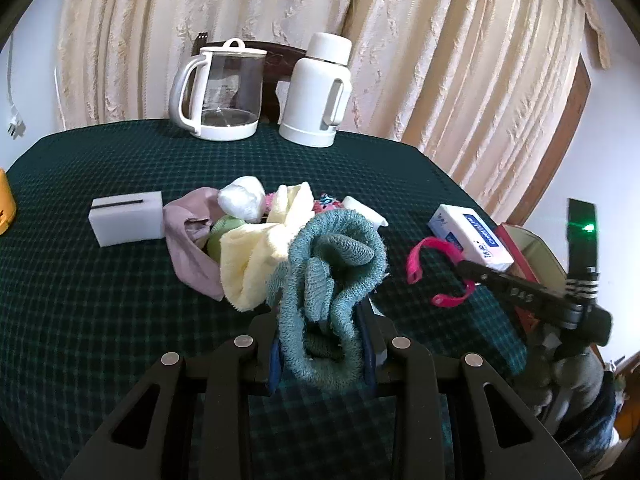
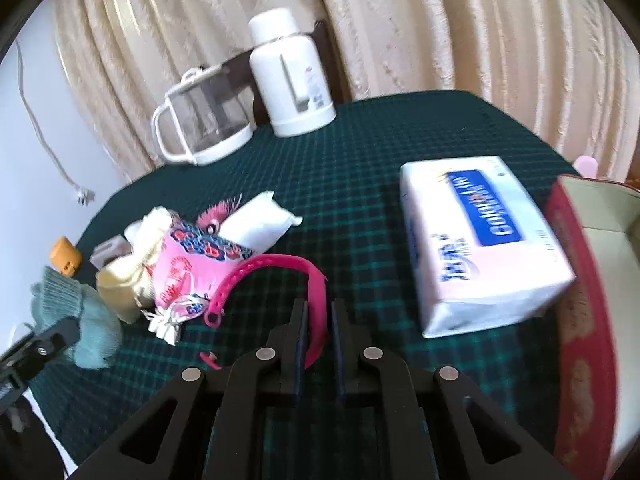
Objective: Organize soft objects
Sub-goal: 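Carry the wristband into the tin box and open the right gripper while the left carries the sock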
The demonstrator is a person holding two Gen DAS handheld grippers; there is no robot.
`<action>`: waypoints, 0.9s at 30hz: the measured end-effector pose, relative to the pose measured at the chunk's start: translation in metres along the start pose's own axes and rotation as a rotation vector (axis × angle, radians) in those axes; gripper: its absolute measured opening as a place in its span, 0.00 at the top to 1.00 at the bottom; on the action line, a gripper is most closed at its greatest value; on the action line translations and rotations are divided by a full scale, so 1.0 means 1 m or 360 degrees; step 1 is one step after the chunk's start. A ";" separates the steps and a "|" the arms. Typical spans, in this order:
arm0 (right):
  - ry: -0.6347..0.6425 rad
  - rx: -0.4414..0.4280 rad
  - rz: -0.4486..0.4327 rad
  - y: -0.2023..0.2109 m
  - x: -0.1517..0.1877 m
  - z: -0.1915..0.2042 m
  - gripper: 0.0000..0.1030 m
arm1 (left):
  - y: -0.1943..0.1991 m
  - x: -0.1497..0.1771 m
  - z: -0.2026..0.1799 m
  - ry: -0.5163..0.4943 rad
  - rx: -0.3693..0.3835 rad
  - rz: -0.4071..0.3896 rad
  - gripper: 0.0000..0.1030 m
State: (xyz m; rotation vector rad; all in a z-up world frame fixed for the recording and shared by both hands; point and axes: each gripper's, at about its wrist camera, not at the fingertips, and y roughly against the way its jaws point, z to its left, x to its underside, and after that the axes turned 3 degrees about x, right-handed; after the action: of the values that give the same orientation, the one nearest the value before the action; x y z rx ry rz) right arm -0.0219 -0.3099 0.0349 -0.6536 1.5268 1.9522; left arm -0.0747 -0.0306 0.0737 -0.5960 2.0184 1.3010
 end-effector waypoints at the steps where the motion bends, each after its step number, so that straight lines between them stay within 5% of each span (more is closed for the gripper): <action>1: -0.0009 0.0001 -0.0019 0.005 -0.001 -0.002 0.88 | 0.000 -0.001 -0.002 -0.0003 0.0003 -0.0001 0.70; 13: -0.0178 0.0109 -0.0259 0.077 0.001 -0.045 0.88 | 0.000 -0.007 -0.037 -0.0100 0.0087 -0.0014 0.70; 27: -0.0501 0.0432 -0.0394 0.126 0.029 -0.138 0.88 | -0.012 -0.009 -0.101 -0.0273 0.0231 0.0019 0.70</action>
State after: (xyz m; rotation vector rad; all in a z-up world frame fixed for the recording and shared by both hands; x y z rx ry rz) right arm -0.1262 -0.4639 0.0711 -0.3772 1.4050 1.5441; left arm -0.0886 -0.1275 0.1019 -0.3919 1.9568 1.1593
